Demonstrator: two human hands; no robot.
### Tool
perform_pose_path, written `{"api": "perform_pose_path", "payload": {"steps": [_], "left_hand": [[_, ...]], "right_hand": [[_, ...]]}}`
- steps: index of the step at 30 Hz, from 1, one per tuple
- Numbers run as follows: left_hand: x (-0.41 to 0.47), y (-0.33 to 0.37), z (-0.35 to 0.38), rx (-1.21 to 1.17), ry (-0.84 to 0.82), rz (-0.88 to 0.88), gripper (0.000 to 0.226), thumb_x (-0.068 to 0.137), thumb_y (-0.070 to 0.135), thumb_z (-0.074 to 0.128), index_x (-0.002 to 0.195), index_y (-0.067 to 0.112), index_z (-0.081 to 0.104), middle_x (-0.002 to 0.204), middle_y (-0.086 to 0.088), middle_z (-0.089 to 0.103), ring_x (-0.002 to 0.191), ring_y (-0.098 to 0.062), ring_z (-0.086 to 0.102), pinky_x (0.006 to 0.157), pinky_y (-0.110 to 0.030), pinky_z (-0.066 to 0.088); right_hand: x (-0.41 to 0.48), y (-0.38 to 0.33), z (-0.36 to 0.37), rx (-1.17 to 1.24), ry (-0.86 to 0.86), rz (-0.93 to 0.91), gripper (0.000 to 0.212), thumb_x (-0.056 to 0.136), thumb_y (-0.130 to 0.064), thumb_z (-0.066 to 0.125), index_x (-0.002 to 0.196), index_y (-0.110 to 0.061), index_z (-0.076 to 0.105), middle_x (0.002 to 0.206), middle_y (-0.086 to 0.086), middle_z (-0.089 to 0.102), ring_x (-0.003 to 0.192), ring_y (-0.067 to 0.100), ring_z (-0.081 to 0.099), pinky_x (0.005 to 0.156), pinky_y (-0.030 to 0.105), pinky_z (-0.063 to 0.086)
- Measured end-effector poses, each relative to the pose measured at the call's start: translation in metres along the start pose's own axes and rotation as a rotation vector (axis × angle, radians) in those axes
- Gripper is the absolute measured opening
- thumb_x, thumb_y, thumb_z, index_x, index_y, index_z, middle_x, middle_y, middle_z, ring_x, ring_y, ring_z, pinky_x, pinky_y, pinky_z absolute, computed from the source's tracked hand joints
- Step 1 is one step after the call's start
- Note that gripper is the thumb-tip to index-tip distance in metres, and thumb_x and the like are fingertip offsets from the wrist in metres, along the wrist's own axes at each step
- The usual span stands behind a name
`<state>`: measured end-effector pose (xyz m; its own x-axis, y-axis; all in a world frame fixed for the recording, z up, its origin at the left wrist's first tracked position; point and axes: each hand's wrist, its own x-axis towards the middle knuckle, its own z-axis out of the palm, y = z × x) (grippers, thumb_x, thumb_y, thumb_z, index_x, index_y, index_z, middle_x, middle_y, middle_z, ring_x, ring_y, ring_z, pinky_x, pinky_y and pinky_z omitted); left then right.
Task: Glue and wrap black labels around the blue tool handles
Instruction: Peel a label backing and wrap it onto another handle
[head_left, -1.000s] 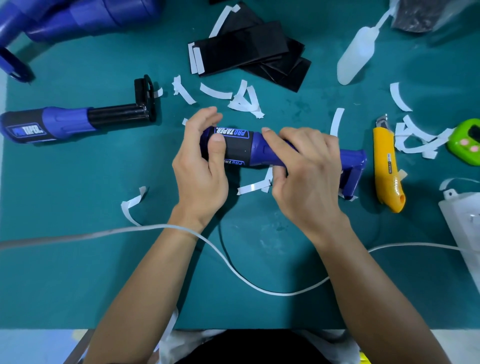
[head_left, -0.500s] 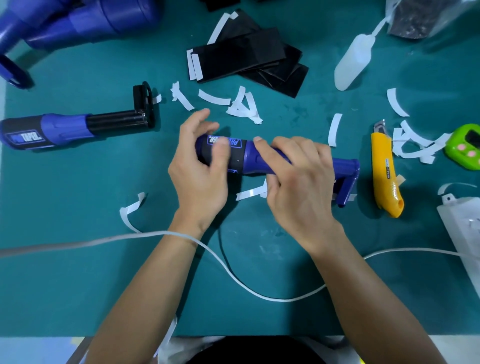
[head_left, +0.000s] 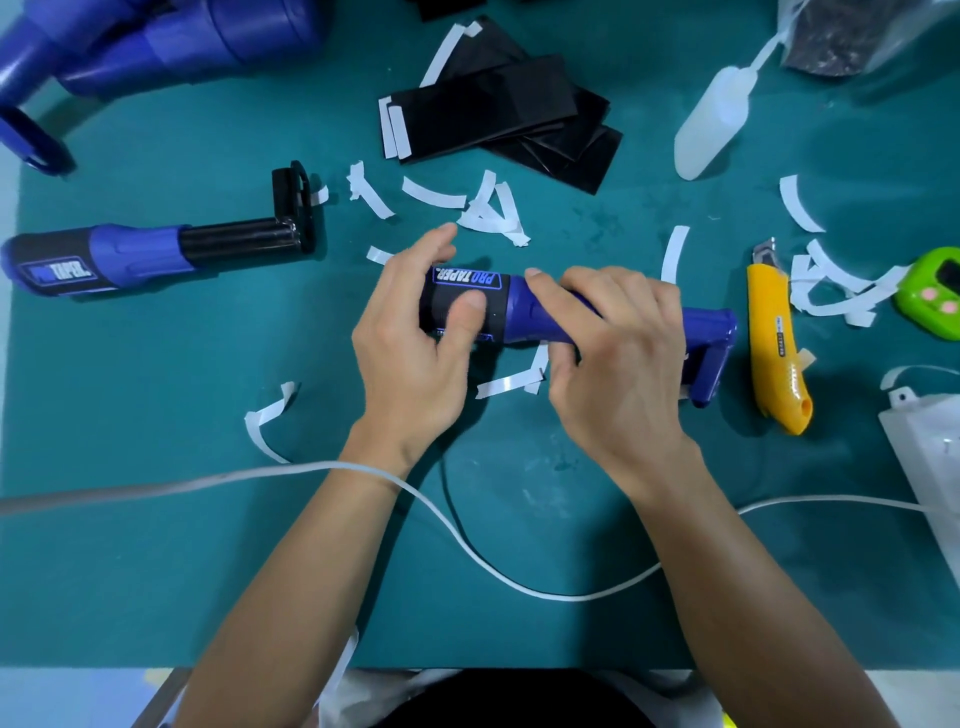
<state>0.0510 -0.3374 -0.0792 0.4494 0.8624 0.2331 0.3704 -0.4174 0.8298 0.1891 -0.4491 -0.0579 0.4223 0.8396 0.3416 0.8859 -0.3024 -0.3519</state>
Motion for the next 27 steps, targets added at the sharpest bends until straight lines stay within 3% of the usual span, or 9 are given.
{"api": "perform_pose_path", "payload": {"steps": [3, 6, 10, 16, 21, 24, 27], "left_hand": [[0.001, 0.004, 0.000, 0.021, -0.012, -0.055, 0.060, 0.082, 0.037, 0.078, 0.139, 0.028, 0.060, 0.119, 0.015, 0.063, 0.112, -0.007, 0.063, 0.095, -0.024, 0.049], [0.002, 0.001, -0.002, -0.068, -0.008, -0.086, 0.057, 0.083, 0.033, 0.080, 0.137, 0.029, 0.062, 0.121, 0.016, 0.066, 0.112, -0.012, 0.065, 0.095, -0.025, 0.051], [0.001, -0.006, -0.004, -0.066, 0.031, -0.005, 0.035, 0.107, 0.032, 0.058, 0.136, 0.012, 0.063, 0.128, 0.003, 0.069, 0.118, -0.012, 0.065, 0.101, -0.028, 0.050], [0.001, -0.006, -0.001, -0.126, 0.100, -0.027, 0.034, 0.113, 0.021, 0.042, 0.136, 0.006, 0.063, 0.130, 0.000, 0.070, 0.121, -0.014, 0.067, 0.103, -0.030, 0.051], [0.002, -0.001, -0.009, -0.221, 0.014, -0.052, 0.045, 0.099, 0.024, 0.064, 0.141, 0.010, 0.058, 0.138, -0.002, 0.066, 0.128, -0.021, 0.062, 0.107, -0.032, 0.047], [0.002, 0.002, -0.009, -0.122, -0.070, 0.049, 0.065, 0.081, 0.019, 0.075, 0.143, 0.012, 0.056, 0.140, 0.003, 0.057, 0.133, -0.022, 0.054, 0.111, -0.036, 0.044], [0.005, 0.003, -0.007, -0.088, -0.082, 0.108, 0.069, 0.076, 0.018, 0.078, 0.141, 0.012, 0.058, 0.137, 0.009, 0.053, 0.132, -0.024, 0.053, 0.109, -0.041, 0.046]], "right_hand": [[0.000, 0.000, 0.000, 0.003, -0.005, -0.007, 0.052, 0.081, 0.000, 0.065, 0.129, -0.016, 0.073, 0.109, 0.004, 0.071, 0.099, 0.033, 0.063, 0.089, 0.041, 0.038], [0.000, 0.001, 0.000, 0.003, -0.008, -0.010, 0.052, 0.081, -0.002, 0.062, 0.130, -0.016, 0.072, 0.110, 0.003, 0.071, 0.099, 0.032, 0.063, 0.089, 0.040, 0.037], [0.001, 0.004, 0.001, 0.029, -0.012, -0.005, 0.053, 0.080, -0.002, 0.065, 0.131, -0.015, 0.071, 0.111, 0.002, 0.071, 0.100, 0.031, 0.062, 0.090, 0.039, 0.037], [-0.001, 0.004, 0.002, 0.040, -0.008, -0.003, 0.053, 0.081, -0.001, 0.064, 0.131, -0.016, 0.072, 0.111, 0.001, 0.071, 0.100, 0.031, 0.062, 0.092, 0.040, 0.038], [0.001, 0.004, -0.003, 0.021, 0.001, 0.003, 0.052, 0.080, -0.004, 0.068, 0.131, -0.016, 0.072, 0.112, 0.002, 0.071, 0.100, 0.032, 0.063, 0.090, 0.041, 0.037], [0.001, 0.003, -0.003, 0.000, 0.015, -0.004, 0.051, 0.082, -0.002, 0.069, 0.130, -0.017, 0.072, 0.111, 0.003, 0.071, 0.100, 0.033, 0.064, 0.089, 0.042, 0.039], [0.001, 0.002, -0.005, -0.004, 0.048, -0.007, 0.048, 0.083, 0.001, 0.067, 0.128, -0.016, 0.074, 0.110, 0.004, 0.073, 0.101, 0.034, 0.065, 0.088, 0.043, 0.041]]}}
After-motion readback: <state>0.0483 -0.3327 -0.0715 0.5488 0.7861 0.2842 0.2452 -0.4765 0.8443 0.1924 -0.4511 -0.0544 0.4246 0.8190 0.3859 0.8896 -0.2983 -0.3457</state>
